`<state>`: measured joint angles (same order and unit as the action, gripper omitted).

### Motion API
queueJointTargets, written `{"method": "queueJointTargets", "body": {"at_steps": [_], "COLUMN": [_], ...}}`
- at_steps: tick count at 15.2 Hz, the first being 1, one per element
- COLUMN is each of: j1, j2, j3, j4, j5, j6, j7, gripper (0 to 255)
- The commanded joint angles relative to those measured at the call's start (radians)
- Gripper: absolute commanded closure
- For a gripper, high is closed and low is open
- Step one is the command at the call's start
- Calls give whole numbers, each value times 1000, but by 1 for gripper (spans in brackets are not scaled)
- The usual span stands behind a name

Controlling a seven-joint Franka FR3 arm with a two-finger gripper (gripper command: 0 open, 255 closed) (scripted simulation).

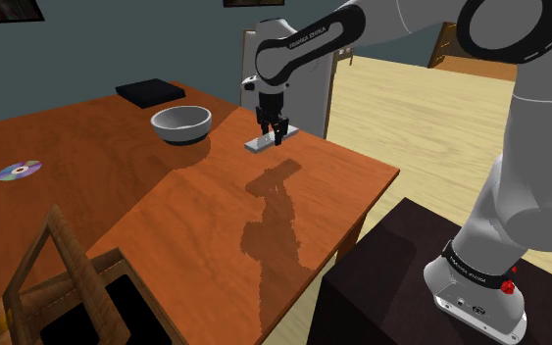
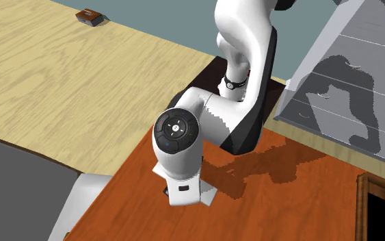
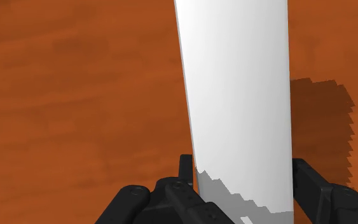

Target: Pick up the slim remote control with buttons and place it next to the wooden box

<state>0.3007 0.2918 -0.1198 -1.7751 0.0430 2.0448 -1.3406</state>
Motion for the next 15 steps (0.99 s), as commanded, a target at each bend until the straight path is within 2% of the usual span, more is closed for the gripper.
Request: {"method": "queueJointTargets", "body": {"at_steps": [1, 15], "j1": [1, 1], "j2": [-10, -51], "j3": [0, -2], "j4": [16, 149], "j5": [-2, -9], "j6": [-25, -199], "j7": [3, 8], "gripper": [255, 255]}}
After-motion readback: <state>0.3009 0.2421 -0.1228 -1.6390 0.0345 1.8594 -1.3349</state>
